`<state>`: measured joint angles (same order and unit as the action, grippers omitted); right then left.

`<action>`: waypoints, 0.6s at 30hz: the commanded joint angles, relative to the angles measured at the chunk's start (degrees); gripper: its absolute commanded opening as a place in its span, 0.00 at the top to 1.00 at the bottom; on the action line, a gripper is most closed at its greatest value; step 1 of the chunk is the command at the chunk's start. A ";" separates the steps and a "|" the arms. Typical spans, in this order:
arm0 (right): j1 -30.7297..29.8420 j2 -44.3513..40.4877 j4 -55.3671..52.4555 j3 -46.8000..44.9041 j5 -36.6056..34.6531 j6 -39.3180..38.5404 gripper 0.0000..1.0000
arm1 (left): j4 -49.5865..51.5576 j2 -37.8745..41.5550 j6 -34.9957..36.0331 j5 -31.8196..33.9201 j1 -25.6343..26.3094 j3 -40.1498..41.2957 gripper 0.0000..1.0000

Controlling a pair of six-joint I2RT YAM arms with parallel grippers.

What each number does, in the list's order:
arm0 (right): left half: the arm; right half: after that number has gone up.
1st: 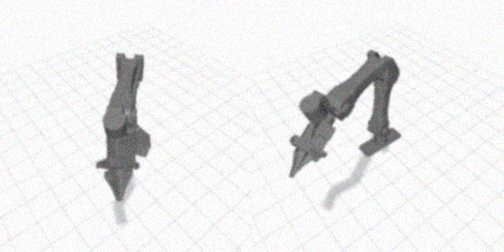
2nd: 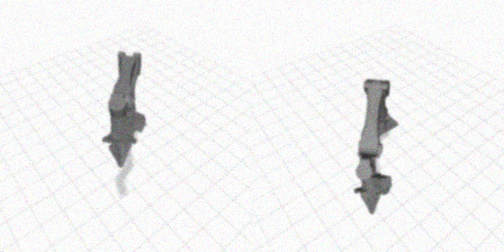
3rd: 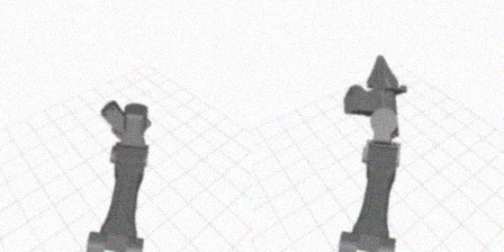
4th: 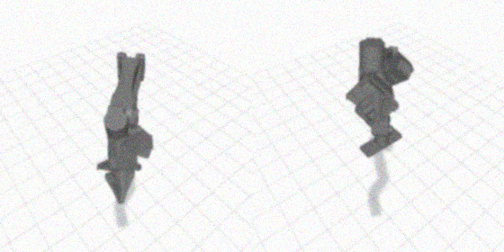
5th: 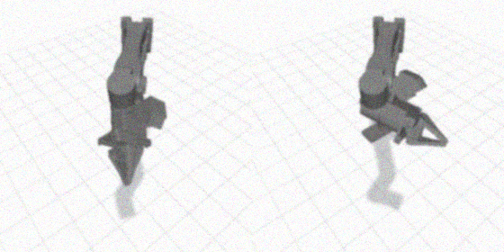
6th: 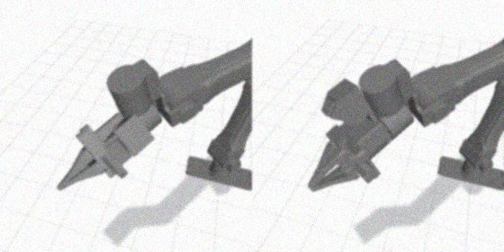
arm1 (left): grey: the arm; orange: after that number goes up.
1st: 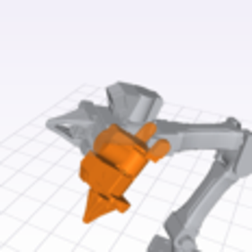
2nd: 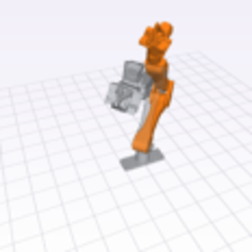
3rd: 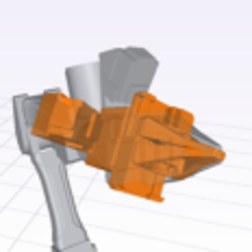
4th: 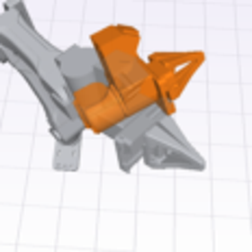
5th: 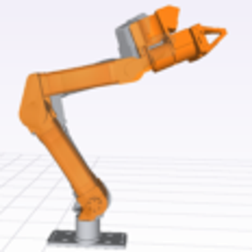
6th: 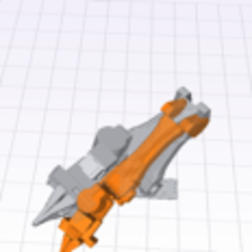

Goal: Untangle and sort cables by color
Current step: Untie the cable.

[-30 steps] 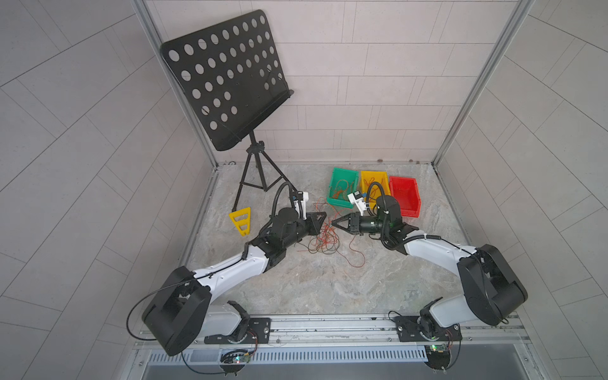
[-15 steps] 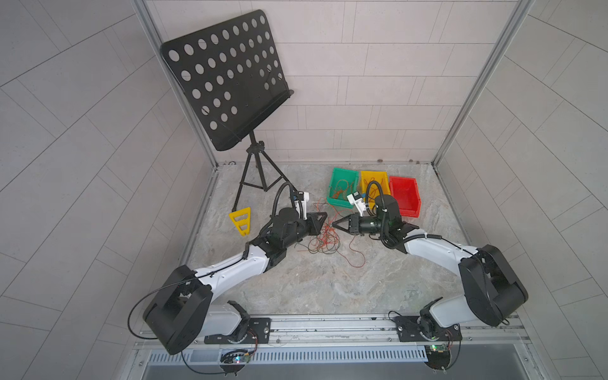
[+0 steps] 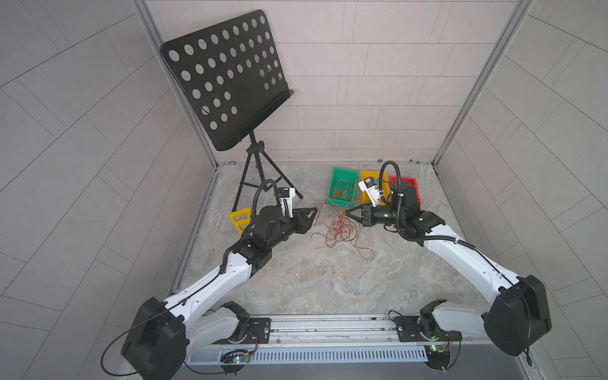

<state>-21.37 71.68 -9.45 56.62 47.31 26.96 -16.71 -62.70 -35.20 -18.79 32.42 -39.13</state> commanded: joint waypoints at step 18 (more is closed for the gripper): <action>-0.67 -2.16 -2.50 2.00 2.51 -3.30 1.00 | -0.25 -13.96 8.48 -5.82 9.80 -9.49 0.73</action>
<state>-21.71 70.70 -12.19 57.32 48.53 25.23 -15.86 -75.92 -28.42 -25.34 41.95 -46.81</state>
